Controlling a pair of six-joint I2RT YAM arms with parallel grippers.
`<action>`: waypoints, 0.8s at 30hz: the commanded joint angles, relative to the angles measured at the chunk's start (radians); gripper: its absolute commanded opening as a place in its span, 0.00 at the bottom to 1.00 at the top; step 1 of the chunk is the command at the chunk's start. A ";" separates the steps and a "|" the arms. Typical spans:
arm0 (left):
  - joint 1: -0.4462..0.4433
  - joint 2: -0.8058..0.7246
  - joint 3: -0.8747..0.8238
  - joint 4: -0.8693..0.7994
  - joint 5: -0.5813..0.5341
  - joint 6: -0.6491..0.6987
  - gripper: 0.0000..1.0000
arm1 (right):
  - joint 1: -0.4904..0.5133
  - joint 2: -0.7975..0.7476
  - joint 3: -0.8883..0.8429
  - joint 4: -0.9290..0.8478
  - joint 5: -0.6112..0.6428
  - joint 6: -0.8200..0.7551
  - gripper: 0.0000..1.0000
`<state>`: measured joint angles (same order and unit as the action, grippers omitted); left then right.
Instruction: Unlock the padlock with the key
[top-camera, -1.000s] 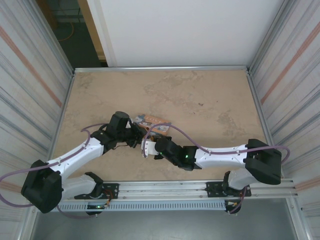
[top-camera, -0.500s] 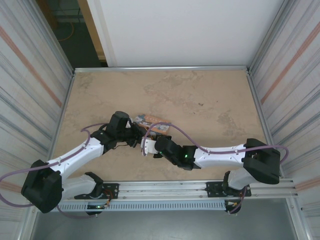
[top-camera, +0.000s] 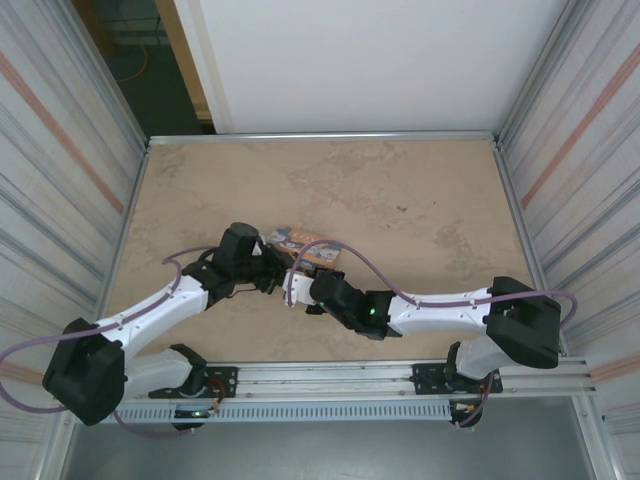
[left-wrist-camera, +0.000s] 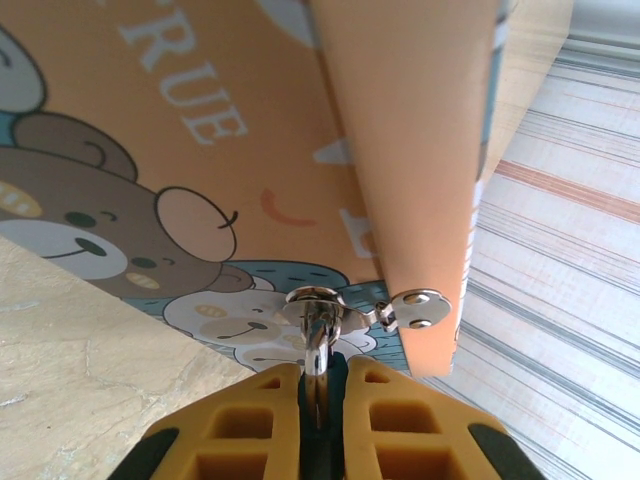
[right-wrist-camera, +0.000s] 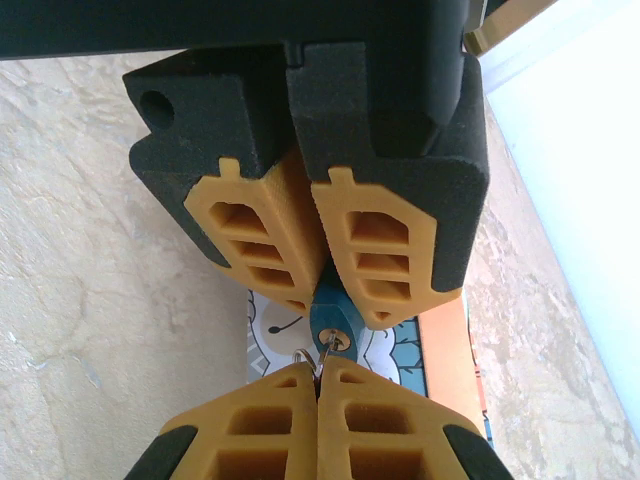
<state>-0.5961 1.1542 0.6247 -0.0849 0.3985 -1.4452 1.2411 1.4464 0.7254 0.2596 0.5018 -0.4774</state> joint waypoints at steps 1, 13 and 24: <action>-0.023 0.007 -0.011 0.038 0.040 -0.014 0.00 | -0.007 -0.007 -0.005 0.085 0.000 0.066 0.00; -0.058 0.009 -0.030 0.066 0.012 -0.043 0.00 | -0.032 -0.081 -0.061 0.126 -0.023 0.391 0.00; -0.107 0.028 -0.021 0.077 -0.031 -0.056 0.00 | -0.108 -0.155 -0.104 0.065 -0.168 0.695 0.00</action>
<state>-0.6685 1.1694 0.6071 0.0082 0.3458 -1.4944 1.1683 1.3350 0.6292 0.2882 0.3504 0.0647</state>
